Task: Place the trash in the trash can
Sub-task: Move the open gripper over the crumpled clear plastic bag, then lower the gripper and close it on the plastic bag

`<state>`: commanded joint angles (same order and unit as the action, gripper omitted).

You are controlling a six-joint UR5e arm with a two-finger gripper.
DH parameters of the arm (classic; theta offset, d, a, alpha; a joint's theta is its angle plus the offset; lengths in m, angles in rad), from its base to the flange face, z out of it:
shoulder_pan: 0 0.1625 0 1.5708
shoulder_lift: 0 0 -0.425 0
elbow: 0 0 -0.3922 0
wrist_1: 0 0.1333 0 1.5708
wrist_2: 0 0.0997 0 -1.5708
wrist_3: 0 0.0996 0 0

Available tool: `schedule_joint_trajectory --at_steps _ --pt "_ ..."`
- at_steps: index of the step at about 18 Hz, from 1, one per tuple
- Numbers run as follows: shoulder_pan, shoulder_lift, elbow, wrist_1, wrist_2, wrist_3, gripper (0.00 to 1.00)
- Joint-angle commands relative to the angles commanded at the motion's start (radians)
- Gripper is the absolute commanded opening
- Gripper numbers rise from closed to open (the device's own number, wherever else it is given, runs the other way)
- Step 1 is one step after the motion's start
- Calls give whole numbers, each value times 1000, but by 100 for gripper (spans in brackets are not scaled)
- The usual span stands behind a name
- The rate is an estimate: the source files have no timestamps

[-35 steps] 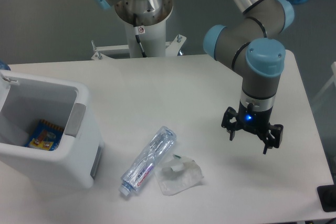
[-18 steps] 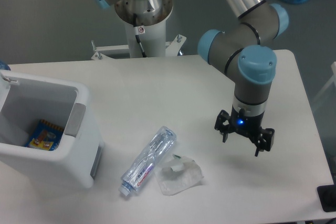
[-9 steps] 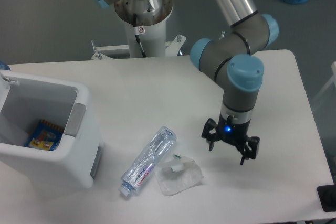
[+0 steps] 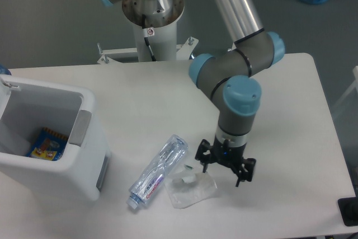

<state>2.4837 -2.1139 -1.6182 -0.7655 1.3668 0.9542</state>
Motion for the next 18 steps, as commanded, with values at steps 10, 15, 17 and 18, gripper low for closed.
schedule_joint_trajectory --at_steps 10,15,17,18 --pt "-51 -11 -38 -2 24 3 70" --pt "-58 -21 -31 0 28 -9 0" --pt "-58 -21 -25 0 28 -11 0" --pt "-57 -21 -20 0 26 -11 0"
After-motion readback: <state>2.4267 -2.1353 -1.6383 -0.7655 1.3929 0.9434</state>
